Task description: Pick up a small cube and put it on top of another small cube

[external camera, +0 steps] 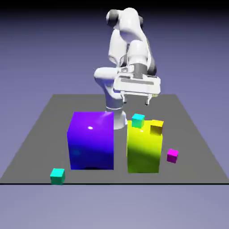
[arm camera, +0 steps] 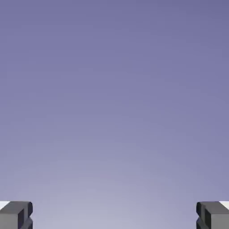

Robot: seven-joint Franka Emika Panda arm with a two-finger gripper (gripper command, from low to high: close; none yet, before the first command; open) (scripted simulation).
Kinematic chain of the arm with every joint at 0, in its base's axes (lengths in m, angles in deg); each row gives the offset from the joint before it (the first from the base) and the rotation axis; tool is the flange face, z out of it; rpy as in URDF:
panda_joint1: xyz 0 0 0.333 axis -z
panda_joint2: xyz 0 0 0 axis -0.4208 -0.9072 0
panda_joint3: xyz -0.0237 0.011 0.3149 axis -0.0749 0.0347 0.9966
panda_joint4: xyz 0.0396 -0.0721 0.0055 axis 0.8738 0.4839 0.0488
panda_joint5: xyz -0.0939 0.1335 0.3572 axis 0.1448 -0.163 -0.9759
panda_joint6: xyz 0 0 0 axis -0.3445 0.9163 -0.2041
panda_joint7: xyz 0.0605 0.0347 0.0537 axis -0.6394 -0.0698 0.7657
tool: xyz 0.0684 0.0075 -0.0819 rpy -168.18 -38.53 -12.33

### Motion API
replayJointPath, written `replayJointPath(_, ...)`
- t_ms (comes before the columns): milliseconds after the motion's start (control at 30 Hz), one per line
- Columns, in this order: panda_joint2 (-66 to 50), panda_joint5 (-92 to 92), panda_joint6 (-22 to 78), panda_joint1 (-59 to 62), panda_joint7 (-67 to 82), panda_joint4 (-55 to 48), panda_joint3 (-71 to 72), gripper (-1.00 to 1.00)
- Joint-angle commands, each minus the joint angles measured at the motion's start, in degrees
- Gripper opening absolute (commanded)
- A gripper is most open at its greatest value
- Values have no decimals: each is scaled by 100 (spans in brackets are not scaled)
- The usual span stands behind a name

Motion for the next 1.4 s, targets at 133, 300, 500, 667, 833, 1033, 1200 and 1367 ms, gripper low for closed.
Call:
replayJointPath(133,-41,99,136,555,-595,-220,1039,0)
replayJointPath(300,-81,199,272,1109,-1190,-440,2077,0)
replayJointPath(500,-74,222,361,1784,-2001,-634,3323,0)
replayJointPath(667,-25,169,378,2353,-2750,-742,4361,0)
replayJointPath(833,23,116,396,2923,-3499,-850,5399,0)
replayJointPath(1033,82,52,418,3606,-4398,-980,6645,0)
replayJointPath(1200,267,-283,230,4233,-5471,-870,7683,0)
replayJointPath(1367,470,-616,35,4842,-6518,-769,8723,0)
